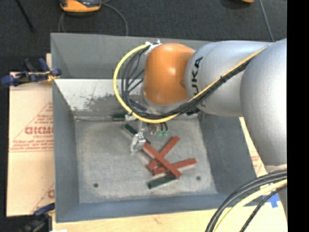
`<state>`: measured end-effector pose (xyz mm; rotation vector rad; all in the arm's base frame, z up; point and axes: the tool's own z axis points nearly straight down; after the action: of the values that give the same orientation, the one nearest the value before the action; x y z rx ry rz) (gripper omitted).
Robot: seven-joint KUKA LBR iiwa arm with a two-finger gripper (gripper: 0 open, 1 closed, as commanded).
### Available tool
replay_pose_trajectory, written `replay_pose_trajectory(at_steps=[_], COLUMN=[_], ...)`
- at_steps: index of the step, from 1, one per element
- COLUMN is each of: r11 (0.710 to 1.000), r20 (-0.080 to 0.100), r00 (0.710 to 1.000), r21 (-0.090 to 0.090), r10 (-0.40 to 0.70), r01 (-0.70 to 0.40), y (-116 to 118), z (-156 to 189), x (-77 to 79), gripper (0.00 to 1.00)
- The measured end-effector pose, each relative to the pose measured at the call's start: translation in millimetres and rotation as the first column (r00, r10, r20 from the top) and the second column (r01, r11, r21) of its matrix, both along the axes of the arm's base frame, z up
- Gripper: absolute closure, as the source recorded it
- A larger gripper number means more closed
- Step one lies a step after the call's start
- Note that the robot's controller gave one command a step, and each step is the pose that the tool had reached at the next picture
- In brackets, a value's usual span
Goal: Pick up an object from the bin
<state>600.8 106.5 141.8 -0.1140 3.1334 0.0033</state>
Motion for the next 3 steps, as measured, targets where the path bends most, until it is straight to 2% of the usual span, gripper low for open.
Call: replay_pose_trajectory(at_steps=[1, 2, 3], r11=[1.000, 1.000, 1.000], r20=[0.033, 0.033, -0.008], r00=[0.999, 0.999, 1.000], r21=[0.008, 0.008, -0.001], r10=[0.009, 0.008, -0.002], r01=[-0.009, -0.008, 0.002], y=[-10.2, -10.1, -16.6], z=[-57.9, -57.9, -17.5], x=[14.9, 14.9, -3.1], gripper=[1.00, 1.00, 1.00])
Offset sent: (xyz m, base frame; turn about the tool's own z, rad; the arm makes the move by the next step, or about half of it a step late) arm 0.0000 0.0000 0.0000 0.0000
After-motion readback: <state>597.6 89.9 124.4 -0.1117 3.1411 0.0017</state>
